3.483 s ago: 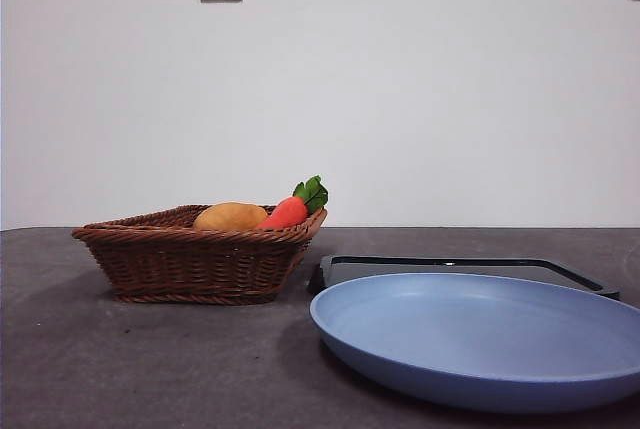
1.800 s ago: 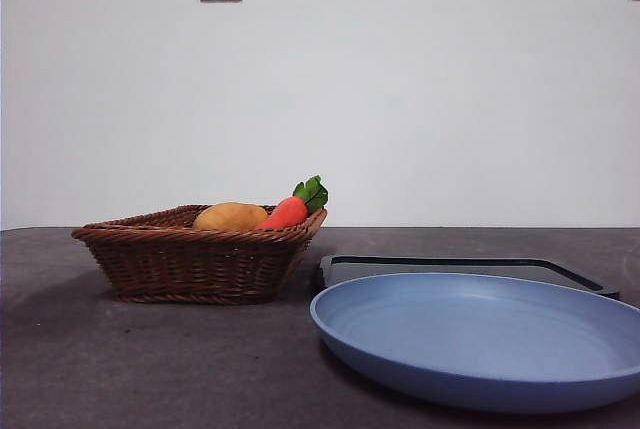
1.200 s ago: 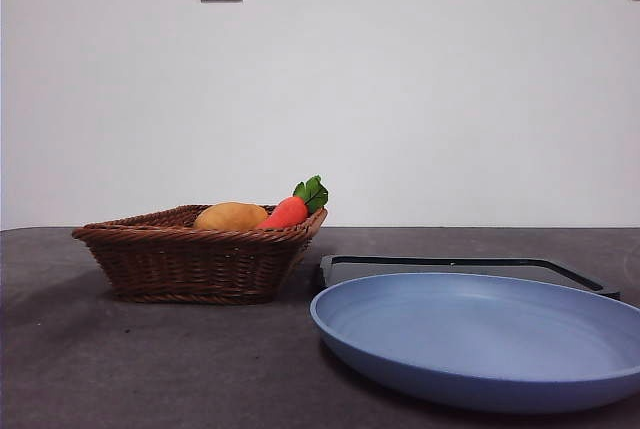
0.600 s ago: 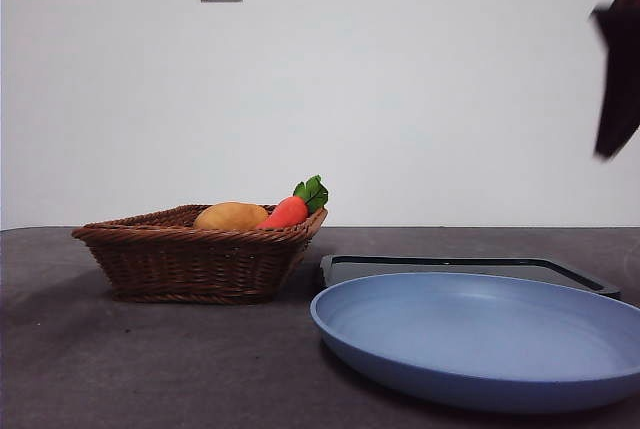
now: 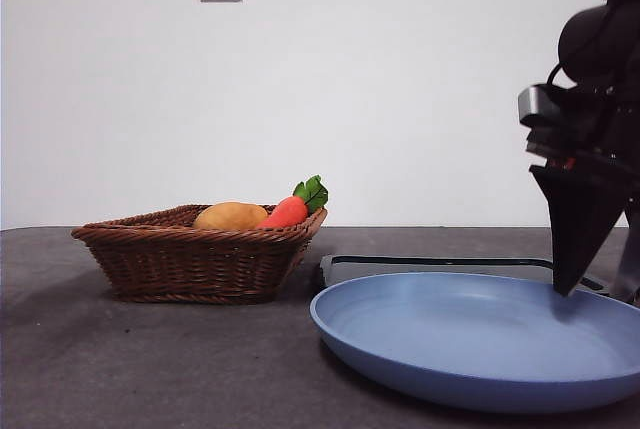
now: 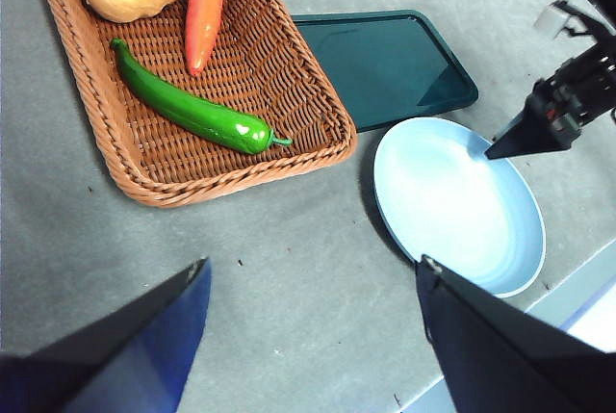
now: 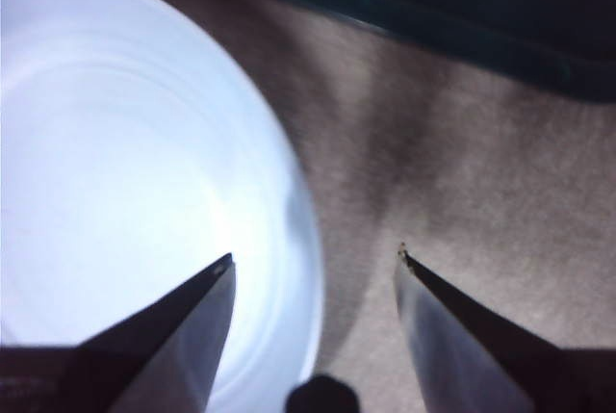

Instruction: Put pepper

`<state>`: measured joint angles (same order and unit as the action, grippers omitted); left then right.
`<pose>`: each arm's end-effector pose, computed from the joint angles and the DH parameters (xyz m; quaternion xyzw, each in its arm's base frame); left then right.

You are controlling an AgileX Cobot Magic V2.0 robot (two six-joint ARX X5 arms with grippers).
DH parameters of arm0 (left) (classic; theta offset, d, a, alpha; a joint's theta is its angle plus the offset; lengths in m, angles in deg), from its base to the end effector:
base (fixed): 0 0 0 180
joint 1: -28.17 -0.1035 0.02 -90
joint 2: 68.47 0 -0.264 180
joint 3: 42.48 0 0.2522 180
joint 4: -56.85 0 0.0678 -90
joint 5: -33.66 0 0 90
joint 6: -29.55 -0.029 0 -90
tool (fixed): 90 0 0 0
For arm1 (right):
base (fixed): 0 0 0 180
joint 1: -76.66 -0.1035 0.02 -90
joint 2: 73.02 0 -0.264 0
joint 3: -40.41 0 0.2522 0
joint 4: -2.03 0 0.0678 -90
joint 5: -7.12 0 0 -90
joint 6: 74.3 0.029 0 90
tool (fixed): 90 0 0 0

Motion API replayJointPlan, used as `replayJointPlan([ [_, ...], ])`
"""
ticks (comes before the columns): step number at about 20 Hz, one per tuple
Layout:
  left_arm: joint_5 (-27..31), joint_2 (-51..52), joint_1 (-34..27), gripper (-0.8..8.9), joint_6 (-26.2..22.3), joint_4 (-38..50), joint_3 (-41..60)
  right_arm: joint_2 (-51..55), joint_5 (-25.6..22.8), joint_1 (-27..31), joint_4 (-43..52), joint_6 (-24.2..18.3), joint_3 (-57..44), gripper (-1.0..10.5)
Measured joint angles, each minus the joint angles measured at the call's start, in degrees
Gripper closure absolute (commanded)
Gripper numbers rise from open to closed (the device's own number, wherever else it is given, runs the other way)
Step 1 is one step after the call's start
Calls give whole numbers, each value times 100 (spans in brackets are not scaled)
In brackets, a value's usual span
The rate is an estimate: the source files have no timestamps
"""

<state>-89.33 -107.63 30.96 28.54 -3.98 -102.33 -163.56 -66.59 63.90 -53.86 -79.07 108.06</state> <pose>0.1207 -0.0217 0.2999 -0.0815 0.3288 -0.2914 0.8946 0.2649 0.0683 0.1756 -0.0116 0.6257 0.2201 0.7483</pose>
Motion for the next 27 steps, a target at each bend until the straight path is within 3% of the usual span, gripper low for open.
replayJointPlan([
  [5,0,0,0,443,72,184,0,-247,2,-70,46,-42,0,823],
  [7,0,0,0,443,107,184,0,-249,4,-70,59,-42,0,948],
  [11,79,0,0,443,186,197,0,-249,72,-24,-11,-7,11,941],
  [16,354,-391,205,443,623,608,-15,306,48,-26,-205,103,11,941],
  [22,1497,-1985,1150,443,1344,1099,-667,1827,-42,254,-535,138,11,941],
  [27,2245,-3965,1740,443,1810,1154,-1928,2986,-42,476,-682,138,11,941],
])
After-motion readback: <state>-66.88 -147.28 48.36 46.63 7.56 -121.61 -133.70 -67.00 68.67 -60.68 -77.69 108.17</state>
